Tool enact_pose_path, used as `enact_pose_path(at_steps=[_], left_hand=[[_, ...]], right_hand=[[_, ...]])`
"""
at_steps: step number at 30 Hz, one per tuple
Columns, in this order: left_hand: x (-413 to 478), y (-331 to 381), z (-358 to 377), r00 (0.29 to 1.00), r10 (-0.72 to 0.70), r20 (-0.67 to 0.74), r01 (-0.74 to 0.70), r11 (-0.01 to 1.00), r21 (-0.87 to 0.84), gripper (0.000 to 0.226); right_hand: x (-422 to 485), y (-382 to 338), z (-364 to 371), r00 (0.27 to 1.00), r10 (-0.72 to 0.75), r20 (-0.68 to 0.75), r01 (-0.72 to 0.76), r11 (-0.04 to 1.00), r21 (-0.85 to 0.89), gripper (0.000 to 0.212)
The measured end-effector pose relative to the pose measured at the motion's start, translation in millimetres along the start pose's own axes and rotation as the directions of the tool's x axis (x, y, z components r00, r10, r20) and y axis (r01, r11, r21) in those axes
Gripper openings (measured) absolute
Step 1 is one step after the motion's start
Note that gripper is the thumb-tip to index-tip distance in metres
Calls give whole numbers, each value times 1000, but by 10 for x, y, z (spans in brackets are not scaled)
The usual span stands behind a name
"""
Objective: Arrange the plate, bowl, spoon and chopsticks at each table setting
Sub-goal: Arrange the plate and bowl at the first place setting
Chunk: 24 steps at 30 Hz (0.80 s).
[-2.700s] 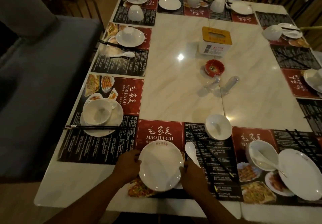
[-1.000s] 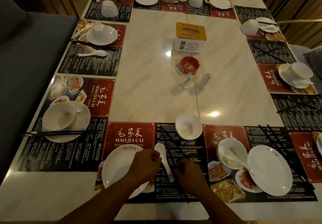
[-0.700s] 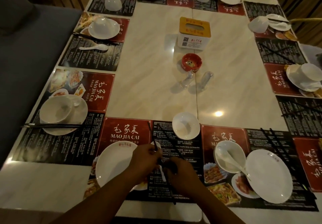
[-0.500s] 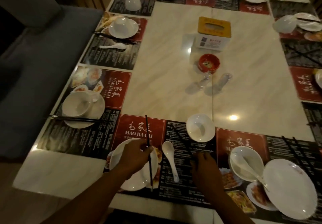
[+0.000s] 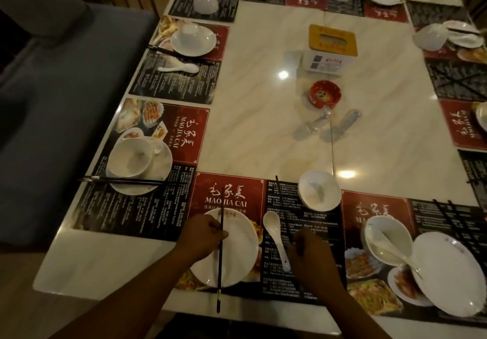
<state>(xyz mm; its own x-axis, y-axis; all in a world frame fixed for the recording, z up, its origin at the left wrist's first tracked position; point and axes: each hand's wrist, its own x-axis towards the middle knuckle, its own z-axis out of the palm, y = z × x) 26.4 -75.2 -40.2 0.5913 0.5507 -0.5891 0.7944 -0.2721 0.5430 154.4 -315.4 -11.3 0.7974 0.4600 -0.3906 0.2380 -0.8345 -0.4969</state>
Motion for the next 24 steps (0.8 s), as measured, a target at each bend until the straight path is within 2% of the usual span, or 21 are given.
enact_pose_path(at_steps=[2,5,8,12,15,19,21,24], left_hand=[[36,-32,-19,999,20,34,-19,1000,-16,14],[60,-104,-99,995,61,75,-59,998,-31,14],[73,-186,-241,992,119,42,-117,991,-58,16],[141,-303,-445,956,285,-74,-276,955,110,18],[181,-381,-544,930,360,-67,-344,922,181,16],[202,-489,-589,928,374,-8,-370,922,115,21],[216,-543,-572,932,361,14,-361,928,91,24],[240,-611,-547,937,347,40,-349,934,79,28]], right_hand=[[-101,-237,165,996,22,85,-27,997,66,15],[-189,-567,522,989,15,145,-31,994,108,10],[-216,-795,820,992,32,120,-44,994,101,11],[-245,-960,1046,995,89,49,-96,984,152,12],[-243,-1011,1103,994,109,16,-110,976,187,13],[-231,-1081,1118,991,135,-26,-127,973,191,16],[-229,-1097,1126,989,146,-2,-143,971,193,24],[-250,-1129,1142,989,137,63,-144,981,132,50]])
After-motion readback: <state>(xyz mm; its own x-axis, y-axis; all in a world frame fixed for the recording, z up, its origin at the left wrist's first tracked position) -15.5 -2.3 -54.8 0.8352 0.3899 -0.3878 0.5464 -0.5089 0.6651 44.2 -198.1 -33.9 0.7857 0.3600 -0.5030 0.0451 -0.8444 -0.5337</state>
